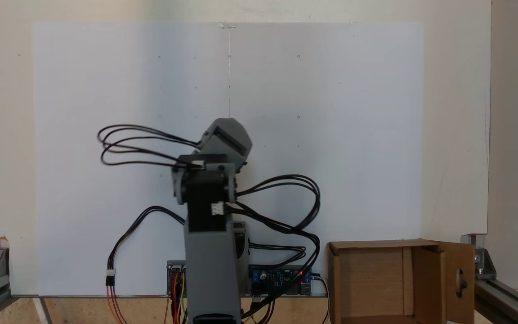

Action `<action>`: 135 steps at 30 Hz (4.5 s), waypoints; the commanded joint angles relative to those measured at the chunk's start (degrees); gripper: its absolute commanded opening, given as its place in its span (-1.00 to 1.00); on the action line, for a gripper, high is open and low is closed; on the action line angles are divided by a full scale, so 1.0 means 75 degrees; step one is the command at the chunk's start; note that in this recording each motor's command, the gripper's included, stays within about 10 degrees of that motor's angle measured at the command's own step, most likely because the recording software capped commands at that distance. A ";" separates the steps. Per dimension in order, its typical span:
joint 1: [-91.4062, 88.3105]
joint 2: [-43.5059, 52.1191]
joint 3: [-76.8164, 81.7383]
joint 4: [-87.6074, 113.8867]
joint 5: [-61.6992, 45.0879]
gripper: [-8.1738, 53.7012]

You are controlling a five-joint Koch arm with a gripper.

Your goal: Grasp a green dice and put it in the bin.

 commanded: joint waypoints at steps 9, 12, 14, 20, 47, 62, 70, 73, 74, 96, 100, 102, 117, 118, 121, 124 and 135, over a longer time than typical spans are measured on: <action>0.5447 -0.0586 -0.0469 -0.1055 -0.3490 -0.35; 0.7076 -0.0691 -0.0539 -0.1078 -0.4298 -0.35; 0.8154 -0.0727 -0.0621 -0.1090 -0.4896 -0.35; 1.0934 -0.1313 -0.1523 -0.1137 -0.6712 -0.35; 1.4367 -0.5473 -0.3434 -0.2285 -0.9410 0.65; 1.0362 -0.1922 -0.4676 -0.2203 -0.5590 0.63; 0.6082 -0.1055 -0.3633 -0.2227 -0.4969 0.69; 0.4465 -0.0598 -0.2941 -0.2250 -0.4969 0.70; 0.3961 -0.0445 -0.2719 -0.2262 -0.4957 0.70; -0.1230 0.3727 0.5801 -0.7931 -0.4910 0.71; -0.0703 0.3738 0.7031 -0.9326 -0.4945 0.72; -0.0398 0.3738 0.7723 -1.0029 -0.4945 0.71; -0.0293 0.3738 0.9176 -1.4974 -0.4957 0.66; -0.0293 0.3738 0.9293 -1.5326 -0.4957 0.66; -0.0293 0.3738 0.9703 -1.6240 -0.4969 0.66; -0.0293 0.3738 0.9961 -1.7130 -0.4992 0.66; -0.0281 0.3738 1.0969 -1.9734 -0.5004 0.66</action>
